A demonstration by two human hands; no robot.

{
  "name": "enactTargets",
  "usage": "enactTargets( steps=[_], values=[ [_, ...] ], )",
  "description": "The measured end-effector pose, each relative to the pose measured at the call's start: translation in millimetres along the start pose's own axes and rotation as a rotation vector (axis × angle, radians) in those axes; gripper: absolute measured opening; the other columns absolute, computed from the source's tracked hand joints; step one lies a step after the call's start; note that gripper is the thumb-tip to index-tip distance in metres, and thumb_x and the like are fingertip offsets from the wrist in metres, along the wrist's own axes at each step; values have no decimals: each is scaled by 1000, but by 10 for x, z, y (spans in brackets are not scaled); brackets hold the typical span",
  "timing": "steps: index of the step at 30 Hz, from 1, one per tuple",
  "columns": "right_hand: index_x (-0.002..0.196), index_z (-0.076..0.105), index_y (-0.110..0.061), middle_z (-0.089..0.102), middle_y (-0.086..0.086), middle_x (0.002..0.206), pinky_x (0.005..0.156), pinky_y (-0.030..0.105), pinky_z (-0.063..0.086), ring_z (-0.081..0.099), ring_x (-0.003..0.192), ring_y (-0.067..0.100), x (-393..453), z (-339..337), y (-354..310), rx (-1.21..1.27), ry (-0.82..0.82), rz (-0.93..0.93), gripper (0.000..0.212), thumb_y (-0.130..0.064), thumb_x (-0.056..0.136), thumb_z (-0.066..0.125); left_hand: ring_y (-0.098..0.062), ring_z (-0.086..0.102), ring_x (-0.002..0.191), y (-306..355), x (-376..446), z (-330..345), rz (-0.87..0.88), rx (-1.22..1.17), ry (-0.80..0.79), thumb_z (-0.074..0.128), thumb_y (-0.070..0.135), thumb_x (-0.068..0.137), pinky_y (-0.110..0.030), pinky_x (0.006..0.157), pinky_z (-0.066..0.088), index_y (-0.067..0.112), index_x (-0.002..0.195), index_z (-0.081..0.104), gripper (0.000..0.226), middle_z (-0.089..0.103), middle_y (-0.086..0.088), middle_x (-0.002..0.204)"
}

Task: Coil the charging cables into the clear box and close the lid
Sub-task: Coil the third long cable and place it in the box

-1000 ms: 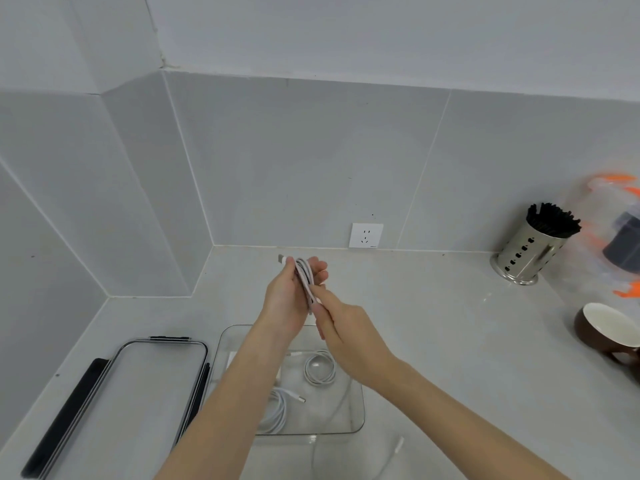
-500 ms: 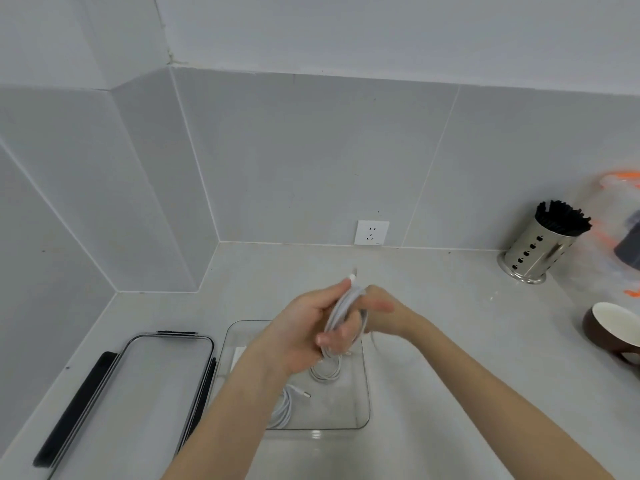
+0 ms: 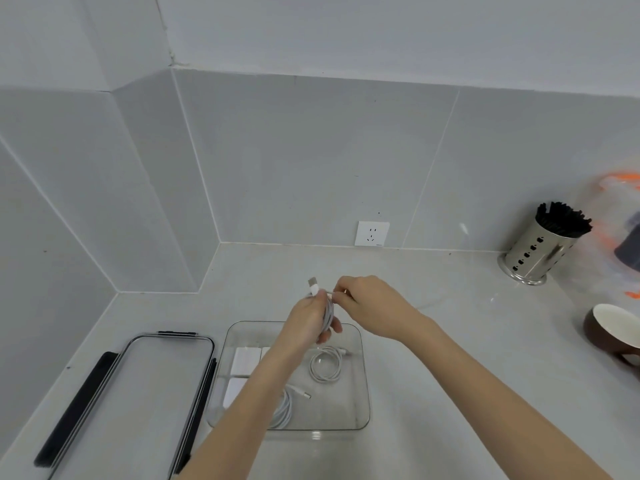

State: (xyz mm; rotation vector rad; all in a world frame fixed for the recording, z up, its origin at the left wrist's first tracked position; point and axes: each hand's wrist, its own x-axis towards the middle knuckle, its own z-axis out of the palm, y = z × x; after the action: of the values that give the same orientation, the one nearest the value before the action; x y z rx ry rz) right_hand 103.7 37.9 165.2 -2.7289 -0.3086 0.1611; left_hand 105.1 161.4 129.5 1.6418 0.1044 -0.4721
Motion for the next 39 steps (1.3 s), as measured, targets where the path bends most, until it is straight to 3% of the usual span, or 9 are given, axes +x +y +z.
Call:
enactTargets(
  steps=[4, 8, 15, 19, 21, 24, 29, 35, 39],
  values=[
    [108, 53, -8, 65, 16, 96, 76, 41, 46, 57, 85, 33, -103, 63, -84, 79, 22, -27, 30, -25, 99, 31, -7, 42, 27, 54, 169, -10, -15, -178, 137, 26, 26, 100, -16, 37, 34, 9, 73, 50, 40, 54, 3, 36],
    [108, 56, -10, 61, 5, 79, 71, 35, 45, 54, 73, 25, -240, 127, -142, 277, 11, -66, 30, -26, 100, 31, -8, 51, 36, 97, 331, -173, -12, -724, 114, 22, 35, 100, -21, 50, 43, 10, 82, 52, 43, 64, 3, 45],
    [69, 53, -22, 47, 1, 58, 61, 30, 37, 44, 58, 17, -247, 319, -49, 461, -127, -57, 38, -40, 97, 35, -3, 45, 39, 282, 211, -388, 102, -1022, -207, 20, 37, 99, -15, 50, 43, 5, 102, 60, 51, 48, 9, 45],
    [52, 55, -17, 41, -1, 48, 52, 23, 33, 36, 46, 12, -177, 291, 65, 510, -206, 58, 53, -58, 85, 49, -11, 36, 42, 330, 71, -431, 68, -1136, -717, 36, 28, 96, -24, 54, 42, -5, 111, 60, 44, 43, 0, 47],
    [51, 55, -18, 36, -4, 45, 46, 20, 27, 30, 42, 11, -143, 235, 136, 621, -233, 135, 43, -50, 80, 62, -14, 34, 48, 330, 5, -428, 115, -1017, -832, 27, 27, 99, -27, 59, 39, -9, 117, 52, 48, 38, -2, 53],
    [61, 61, -20, 33, -3, 51, 43, 20, 18, 23, 42, 10, -81, 117, 205, 868, -233, 207, 23, -19, 83, 62, -10, 31, 37, 278, -45, -408, 84, -801, -897, 33, 30, 95, -22, 49, 33, -1, 95, 62, 42, 31, 4, 45],
    [88, 69, -14, 46, -2, 55, 38, 18, 15, 24, 39, 8, -36, -94, 190, 1015, -186, 211, 25, -4, 88, 46, -2, 24, 27, 146, -156, -232, 65, -399, -597, 25, 34, 93, -15, 34, 24, 8, 67, 56, 48, 28, 13, 30],
    [104, 67, -11, 53, -10, 68, 39, 9, 30, 46, 41, -4, -92, -122, 67, 647, -90, 148, 28, -14, 91, 43, -11, 23, 36, 41, -163, -83, 128, -112, -237, 27, 33, 98, -20, 41, 24, 10, 62, 54, 51, 25, 11, 31],
    [106, 66, -22, 56, -18, 73, 48, 6, 35, 48, 50, -14, -160, -139, 13, 598, -197, 63, 30, -15, 87, 44, -15, 27, 43, 9, -183, -60, 150, -14, -150, 31, 33, 97, -23, 47, 26, 12, 57, 51, 49, 29, 9, 31]
  ],
)
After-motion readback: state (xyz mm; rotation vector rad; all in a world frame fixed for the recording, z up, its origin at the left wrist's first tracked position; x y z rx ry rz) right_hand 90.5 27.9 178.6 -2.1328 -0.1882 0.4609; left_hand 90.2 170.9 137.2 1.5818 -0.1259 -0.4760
